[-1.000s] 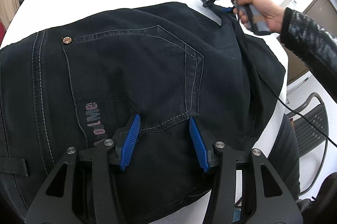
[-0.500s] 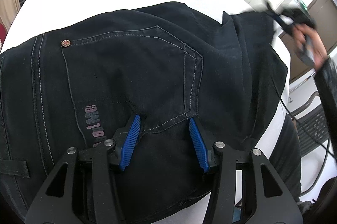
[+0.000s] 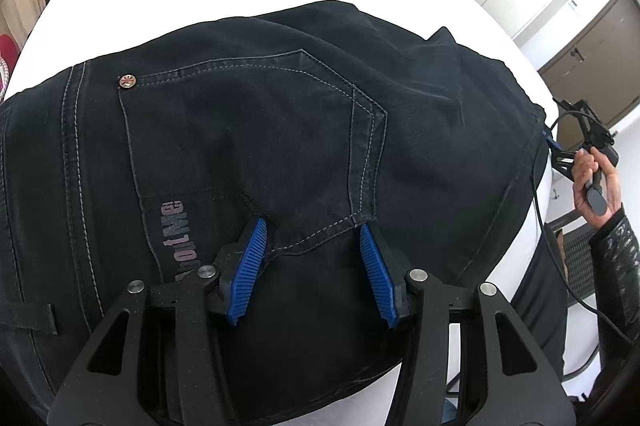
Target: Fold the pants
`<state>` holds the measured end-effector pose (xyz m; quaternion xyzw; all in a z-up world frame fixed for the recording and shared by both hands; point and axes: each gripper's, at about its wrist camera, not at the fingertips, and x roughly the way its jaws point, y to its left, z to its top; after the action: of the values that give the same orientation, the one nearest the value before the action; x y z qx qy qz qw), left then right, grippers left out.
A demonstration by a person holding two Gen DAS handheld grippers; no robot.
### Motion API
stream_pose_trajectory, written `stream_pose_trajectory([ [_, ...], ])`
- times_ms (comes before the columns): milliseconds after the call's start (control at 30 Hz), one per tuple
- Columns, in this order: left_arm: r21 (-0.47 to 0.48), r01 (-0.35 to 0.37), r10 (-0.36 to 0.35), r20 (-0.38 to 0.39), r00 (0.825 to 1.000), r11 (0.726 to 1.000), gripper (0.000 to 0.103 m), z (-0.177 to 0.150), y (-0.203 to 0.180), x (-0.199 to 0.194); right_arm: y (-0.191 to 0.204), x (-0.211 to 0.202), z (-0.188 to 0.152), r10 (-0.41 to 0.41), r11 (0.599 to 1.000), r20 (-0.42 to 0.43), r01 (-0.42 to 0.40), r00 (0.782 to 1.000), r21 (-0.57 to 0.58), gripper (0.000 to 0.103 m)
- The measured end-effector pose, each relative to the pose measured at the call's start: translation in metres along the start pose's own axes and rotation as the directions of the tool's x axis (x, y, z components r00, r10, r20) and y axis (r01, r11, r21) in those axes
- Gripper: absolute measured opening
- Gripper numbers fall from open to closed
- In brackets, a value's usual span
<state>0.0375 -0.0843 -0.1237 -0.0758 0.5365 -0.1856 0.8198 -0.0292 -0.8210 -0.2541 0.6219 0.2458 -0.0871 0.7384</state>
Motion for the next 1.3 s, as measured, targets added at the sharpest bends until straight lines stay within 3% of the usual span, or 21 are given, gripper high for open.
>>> stream_pose_trajectory([
  [67, -0.002, -0.004, 0.004, -0.001, 1.000, 1.000, 0.047, -0.001, 0.000, 0.001, -0.003, 0.005, 0.000, -0.008, 1.000, 0.016, 0.008, 1.000, 0.023, 0.067],
  [133, 0.002, -0.009, 0.009, -0.003, 1.000, 1.000, 0.047, -0.002, 0.000, 0.001, 0.006, 0.022, 0.001, -0.046, 0.999, -0.005, 0.045, 0.999, -0.010, 0.039],
  [167, 0.007, -0.013, 0.013, -0.005, 1.000, 1.000, 0.047, -0.001, -0.001, 0.001, 0.005, 0.030, 0.002, -0.070, 0.997, -0.024, 0.070, 0.997, -0.028, 0.014],
  [200, 0.008, -0.014, 0.014, -0.007, 1.000, 1.000, 0.047, -0.001, -0.001, 0.002, 0.002, 0.036, 0.004, -0.092, 0.995, -0.035, 0.091, 0.995, -0.034, 0.006],
  [533, 0.018, -0.022, 0.023, -0.018, 1.000, 1.000, 0.048, 0.001, -0.004, 0.001, -0.023, -0.009, 0.002, -0.086, 0.996, 0.068, 0.086, 0.994, -0.008, 0.003],
  [600, 0.018, -0.024, 0.024, -0.017, 1.000, 1.000, 0.048, 0.001, -0.005, 0.002, -0.024, -0.009, 0.002, -0.070, 0.998, 0.053, 0.070, 0.996, -0.005, 0.003],
  [733, 0.018, -0.026, 0.027, -0.015, 1.000, 0.999, 0.048, 0.001, -0.006, 0.002, -0.018, 0.003, 0.005, -0.054, 0.999, -0.004, 0.054, 0.999, 0.004, 0.017],
  [800, 0.015, -0.024, 0.025, -0.014, 1.000, 1.000, 0.048, 0.000, -0.005, 0.001, -0.024, 0.006, 0.007, -0.013, 0.997, -0.018, 0.015, 1.000, 0.076, 0.042],
  [933, 0.014, -0.022, 0.022, -0.012, 1.000, 1.000, 0.048, -0.002, -0.004, 0.000, -0.013, 0.011, 0.011, -0.032, 0.999, -0.005, 0.032, 0.999, 0.036, 0.044],
  [967, 0.015, -0.022, 0.022, -0.012, 1.000, 1.000, 0.048, -0.002, -0.004, 0.000, -0.013, 0.016, 0.014, -0.028, 0.999, -0.009, 0.029, 1.000, 0.044, 0.044],
  [1033, 0.013, -0.022, 0.023, -0.012, 1.000, 1.000, 0.048, -0.002, -0.003, -0.001, -0.014, 0.025, 0.019, -0.029, 0.998, -0.020, 0.030, 0.999, 0.052, 0.032],
  [1100, 0.012, -0.023, 0.023, -0.011, 1.000, 1.000, 0.048, -0.002, -0.003, -0.001, -0.012, 0.032, 0.023, -0.049, 0.998, -0.047, 0.050, 0.998, 0.033, 0.006],
  [1300, 0.017, -0.019, 0.019, -0.017, 1.000, 1.000, 0.048, 0.000, -0.004, 0.000, -0.014, 0.004, 0.012, -0.017, 0.999, 0.016, 0.017, 1.000, 0.028, 0.004],
])
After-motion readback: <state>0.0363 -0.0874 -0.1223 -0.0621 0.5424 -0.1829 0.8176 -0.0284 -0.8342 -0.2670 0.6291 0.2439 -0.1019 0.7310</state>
